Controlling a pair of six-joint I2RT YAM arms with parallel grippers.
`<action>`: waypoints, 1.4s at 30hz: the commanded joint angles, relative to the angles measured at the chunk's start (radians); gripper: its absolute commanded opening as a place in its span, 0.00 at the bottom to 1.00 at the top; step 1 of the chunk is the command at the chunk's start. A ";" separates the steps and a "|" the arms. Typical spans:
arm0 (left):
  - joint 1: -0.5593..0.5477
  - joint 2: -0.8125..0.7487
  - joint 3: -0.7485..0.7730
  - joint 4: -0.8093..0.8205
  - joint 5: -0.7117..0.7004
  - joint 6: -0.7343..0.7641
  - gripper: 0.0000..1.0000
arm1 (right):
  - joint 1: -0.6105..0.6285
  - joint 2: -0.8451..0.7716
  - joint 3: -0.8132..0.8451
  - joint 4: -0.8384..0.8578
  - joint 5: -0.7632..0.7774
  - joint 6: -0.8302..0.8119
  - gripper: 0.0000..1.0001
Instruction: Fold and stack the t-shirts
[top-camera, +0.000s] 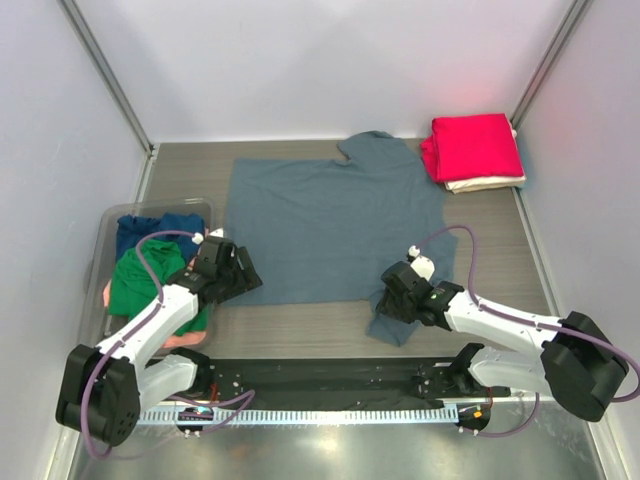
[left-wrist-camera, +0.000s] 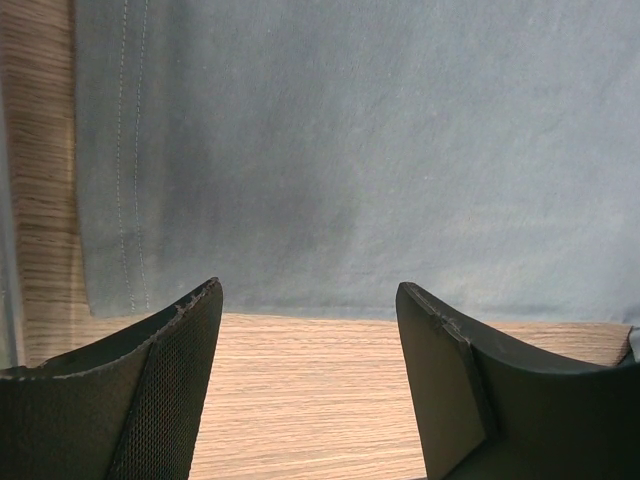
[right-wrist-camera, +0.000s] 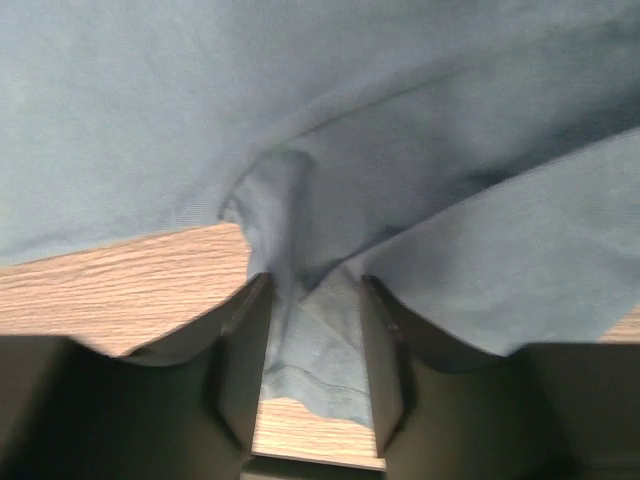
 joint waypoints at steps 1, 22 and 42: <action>0.002 -0.021 -0.015 0.008 -0.032 0.007 0.72 | 0.006 -0.005 -0.025 -0.011 0.060 0.021 0.48; 0.003 -0.026 -0.029 0.022 -0.032 0.004 0.72 | 0.006 -0.065 0.000 -0.094 0.138 0.009 0.53; 0.003 -0.095 -0.093 0.063 0.001 -0.015 0.72 | 0.009 0.148 0.080 -0.139 0.041 -0.102 0.01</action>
